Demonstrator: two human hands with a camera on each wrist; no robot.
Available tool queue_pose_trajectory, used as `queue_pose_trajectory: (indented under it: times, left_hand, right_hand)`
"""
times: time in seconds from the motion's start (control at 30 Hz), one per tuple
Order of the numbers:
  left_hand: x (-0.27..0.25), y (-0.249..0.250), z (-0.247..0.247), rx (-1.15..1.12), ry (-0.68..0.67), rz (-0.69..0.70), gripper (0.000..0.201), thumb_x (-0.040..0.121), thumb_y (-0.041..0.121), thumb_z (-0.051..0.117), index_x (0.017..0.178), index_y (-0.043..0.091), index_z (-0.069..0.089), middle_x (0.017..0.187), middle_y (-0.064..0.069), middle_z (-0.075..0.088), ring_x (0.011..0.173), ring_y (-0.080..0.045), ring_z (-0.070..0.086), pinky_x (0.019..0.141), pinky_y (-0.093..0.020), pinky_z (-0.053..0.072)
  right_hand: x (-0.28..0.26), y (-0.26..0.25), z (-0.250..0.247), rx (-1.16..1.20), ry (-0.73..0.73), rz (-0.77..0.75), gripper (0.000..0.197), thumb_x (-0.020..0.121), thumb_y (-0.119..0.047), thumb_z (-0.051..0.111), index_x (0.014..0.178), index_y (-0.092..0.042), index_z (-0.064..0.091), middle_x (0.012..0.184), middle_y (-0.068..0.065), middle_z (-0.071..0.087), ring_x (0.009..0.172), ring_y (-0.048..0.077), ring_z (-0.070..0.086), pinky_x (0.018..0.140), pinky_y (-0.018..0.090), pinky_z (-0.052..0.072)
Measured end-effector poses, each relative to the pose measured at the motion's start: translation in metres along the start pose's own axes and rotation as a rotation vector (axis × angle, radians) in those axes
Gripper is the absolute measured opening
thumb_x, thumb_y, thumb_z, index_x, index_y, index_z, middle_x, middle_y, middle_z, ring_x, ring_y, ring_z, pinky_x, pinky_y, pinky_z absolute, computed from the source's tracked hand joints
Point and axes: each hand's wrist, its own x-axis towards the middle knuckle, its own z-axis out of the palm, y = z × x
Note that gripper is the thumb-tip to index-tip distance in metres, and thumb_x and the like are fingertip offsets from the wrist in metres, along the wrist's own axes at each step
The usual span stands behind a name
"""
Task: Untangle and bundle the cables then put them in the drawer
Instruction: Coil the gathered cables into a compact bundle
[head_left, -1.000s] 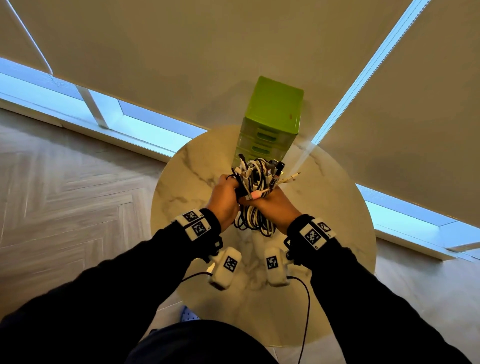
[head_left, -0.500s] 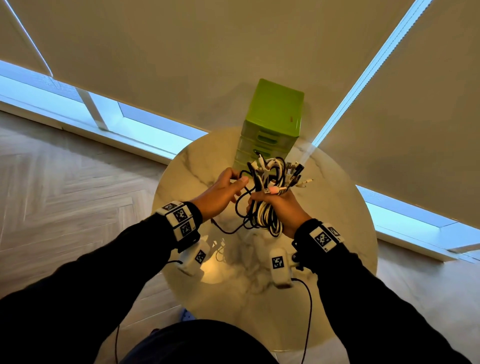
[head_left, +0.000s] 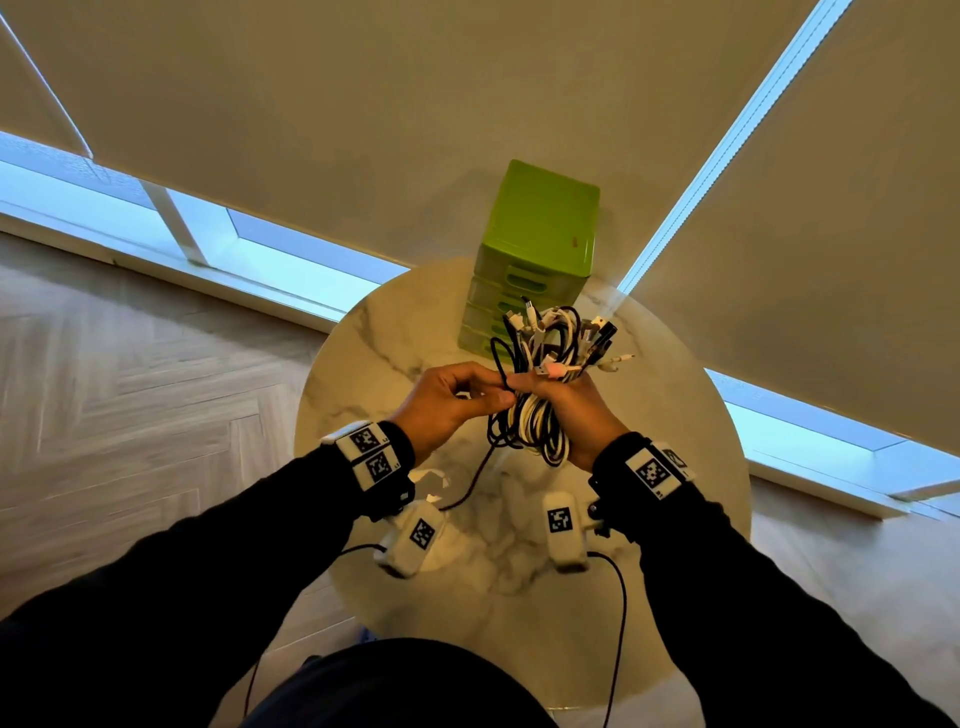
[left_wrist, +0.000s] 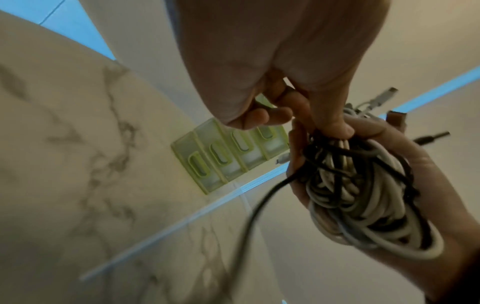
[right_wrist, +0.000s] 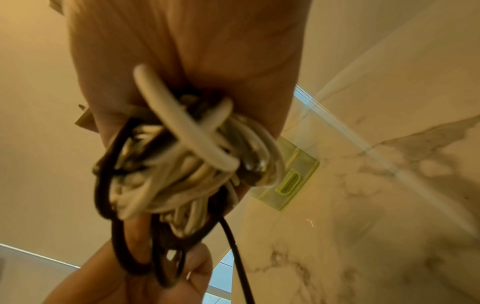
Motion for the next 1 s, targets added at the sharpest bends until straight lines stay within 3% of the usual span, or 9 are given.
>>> queue_pose_trajectory:
  times: [0.17,0.33,0.47,0.6,0.7,0.77,0.83,0.9,1.0]
  left_hand:
    - [0.008,0.008,-0.008,0.236,-0.077,0.13,0.009,0.085,0.022,0.077,0.089,0.031,0.078,0.094,0.009,0.07,0.096,-0.025,0.065,0.088,-0.037,0.052]
    - [0.013,0.013,-0.007,0.16,-0.088,0.042,0.008,0.088,0.016,0.074,0.094,0.018,0.078,0.097,0.008,0.071,0.095,-0.014,0.068,0.092,-0.032,0.055]
    - [0.012,0.012,0.002,0.056,-0.052,-0.058,0.01,0.092,0.016,0.071,0.1,0.01,0.071,0.106,-0.006,0.071,0.098,-0.024,0.071,0.091,-0.038,0.058]
    - [0.003,0.005,0.016,0.296,-0.214,-0.278,0.035,0.105,0.048,0.039,0.117,0.017,0.052,0.116,-0.004,0.064,0.097,-0.016,0.064,0.095,-0.04,0.053]
    - [-0.011,-0.004,0.026,0.271,-0.393,-0.357,0.054,0.106,0.053,0.017,0.121,0.022,0.058,0.105,0.007,0.067,0.092,-0.008,0.064,0.08,-0.018,0.05]
    - [-0.015,-0.012,0.028,0.199,-0.381,-0.371,0.053,0.108,0.051,0.021,0.109,0.019,0.064,0.08,0.008,0.06,0.072,-0.011,0.055,0.067,-0.018,0.043]
    - [-0.015,-0.018,0.03,0.207,-0.358,-0.327,0.038,0.107,0.043,0.037,0.095,0.019,0.064,0.071,0.012,0.05,0.068,-0.011,0.041,0.066,-0.023,0.037]
    - [-0.011,-0.019,0.027,0.361,-0.396,-0.244,0.029,0.104,0.04,0.048,0.093,0.021,0.067,0.081,0.016,0.059,0.075,-0.009,0.048,0.073,-0.026,0.042]
    - [-0.004,-0.016,0.009,0.689,-0.501,-0.135,0.029,0.101,0.042,0.053,0.095,0.023,0.073,0.095,0.005,0.07,0.086,-0.015,0.061,0.086,-0.036,0.049]
  right_hand:
    - [-0.003,-0.007,-0.01,0.034,-0.084,0.024,0.03,0.088,0.002,0.066,0.115,0.016,0.06,0.1,0.024,0.068,0.089,0.031,0.07,0.076,0.035,0.058]
    - [-0.004,-0.012,-0.015,-0.068,-0.108,0.031,0.021,0.087,0.007,0.065,0.107,0.011,0.067,0.089,0.019,0.073,0.08,0.025,0.073,0.071,0.031,0.059]
    - [-0.002,-0.008,-0.016,-0.216,-0.087,0.002,0.017,0.083,0.007,0.068,0.1,0.011,0.07,0.094,0.028,0.073,0.084,0.033,0.072,0.08,0.038,0.059]
    - [0.002,-0.001,-0.023,-0.26,0.076,-0.045,0.014,0.081,0.002,0.072,0.093,0.01,0.07,0.088,0.024,0.073,0.081,0.033,0.071,0.077,0.042,0.058]
    - [0.004,-0.01,-0.029,-0.148,0.124,-0.035,0.019,0.083,0.003,0.068,0.095,0.018,0.065,0.087,0.028,0.069,0.073,0.03,0.069,0.069,0.036,0.055]
    - [0.001,-0.018,-0.03,-0.077,0.079,-0.016,0.016,0.086,0.004,0.063,0.094,0.018,0.064,0.086,0.03,0.067,0.069,0.029,0.069,0.064,0.034,0.056]
    - [-0.004,-0.023,-0.031,-0.014,0.009,0.022,0.011,0.088,0.006,0.059,0.092,0.012,0.065,0.082,0.024,0.067,0.067,0.028,0.069,0.061,0.035,0.058]
    - [-0.01,-0.025,-0.033,-0.022,-0.056,0.057,0.011,0.088,0.006,0.06,0.09,0.005,0.071,0.081,0.02,0.07,0.069,0.028,0.069,0.064,0.037,0.06]
    - [-0.015,-0.025,-0.038,-0.258,-0.099,0.055,0.008,0.082,0.005,0.067,0.085,0.007,0.074,0.086,0.016,0.075,0.078,0.024,0.072,0.075,0.036,0.06]
